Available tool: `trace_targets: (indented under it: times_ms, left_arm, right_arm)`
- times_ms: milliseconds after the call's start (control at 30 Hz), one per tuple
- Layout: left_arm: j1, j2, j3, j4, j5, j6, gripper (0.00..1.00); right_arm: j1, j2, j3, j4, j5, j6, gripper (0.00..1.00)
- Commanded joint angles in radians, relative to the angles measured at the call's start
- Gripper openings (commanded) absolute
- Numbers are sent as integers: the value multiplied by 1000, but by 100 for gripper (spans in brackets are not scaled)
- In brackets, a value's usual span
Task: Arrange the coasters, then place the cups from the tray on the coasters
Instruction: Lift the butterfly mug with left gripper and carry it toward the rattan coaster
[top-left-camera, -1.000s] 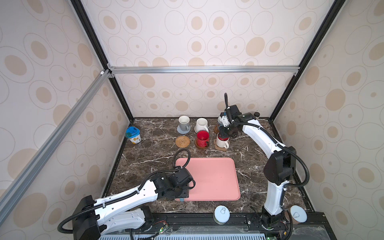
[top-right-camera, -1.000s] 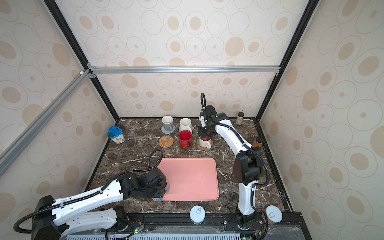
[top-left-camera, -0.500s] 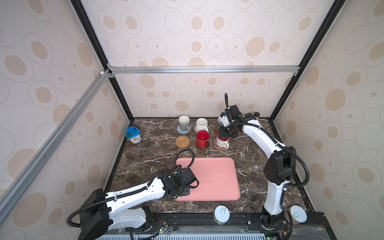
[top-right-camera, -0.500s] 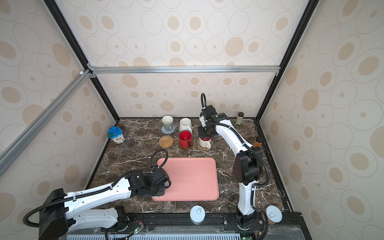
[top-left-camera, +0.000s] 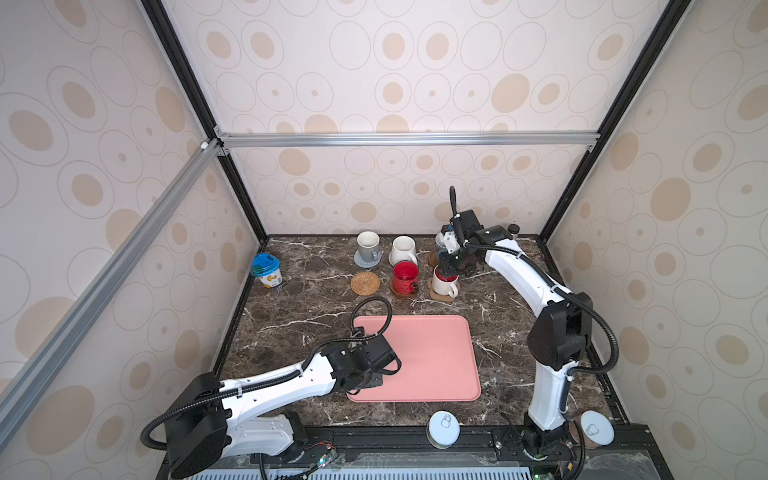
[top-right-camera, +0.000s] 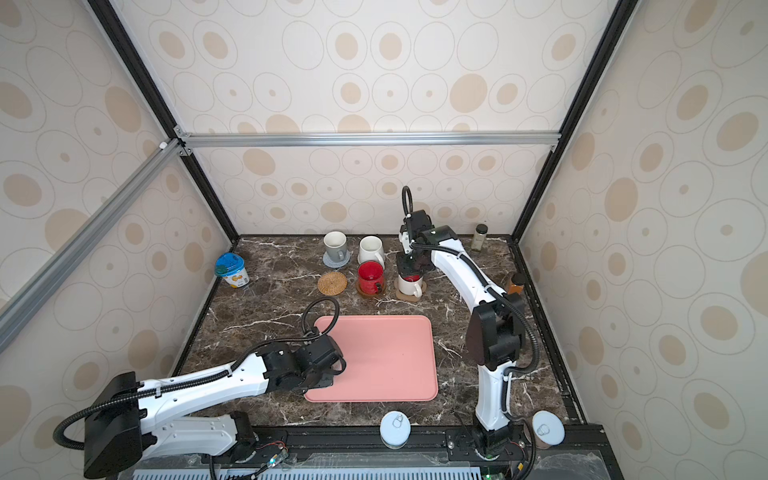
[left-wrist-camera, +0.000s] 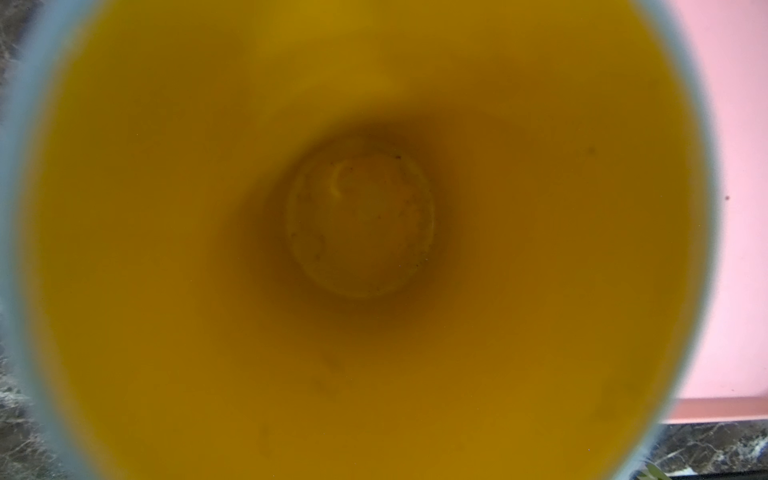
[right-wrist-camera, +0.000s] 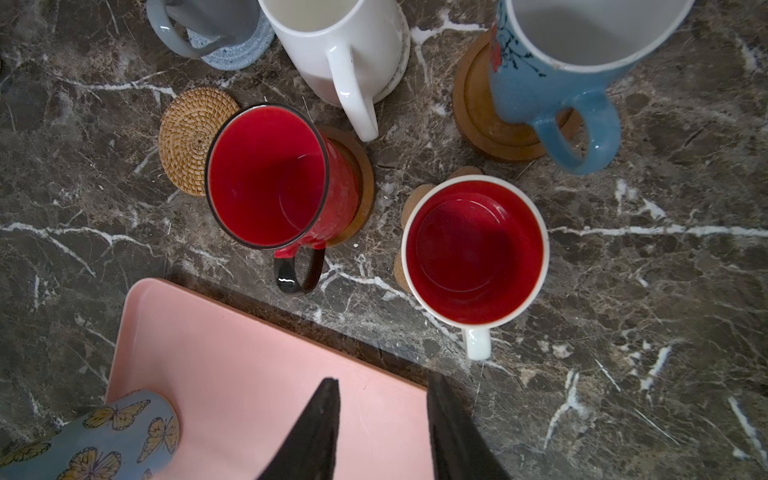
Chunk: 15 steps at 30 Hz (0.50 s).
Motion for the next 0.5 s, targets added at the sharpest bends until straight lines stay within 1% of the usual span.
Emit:
trace_targets:
  times_ms: [0, 200, 467]
  left_arm:
    - [2, 5, 13, 33, -57, -33, 17]
    - [2, 44, 56, 34, -74, -25, 16]
    - [2, 82, 128, 22, -135, -13, 16]
  right_arm:
    - [-6, -40, -18, -17, 0, 3, 39]
    - [-11, -51, -39, -15, -5, 2, 39]
    - [-24, -78, -89, 3, -14, 3, 39]
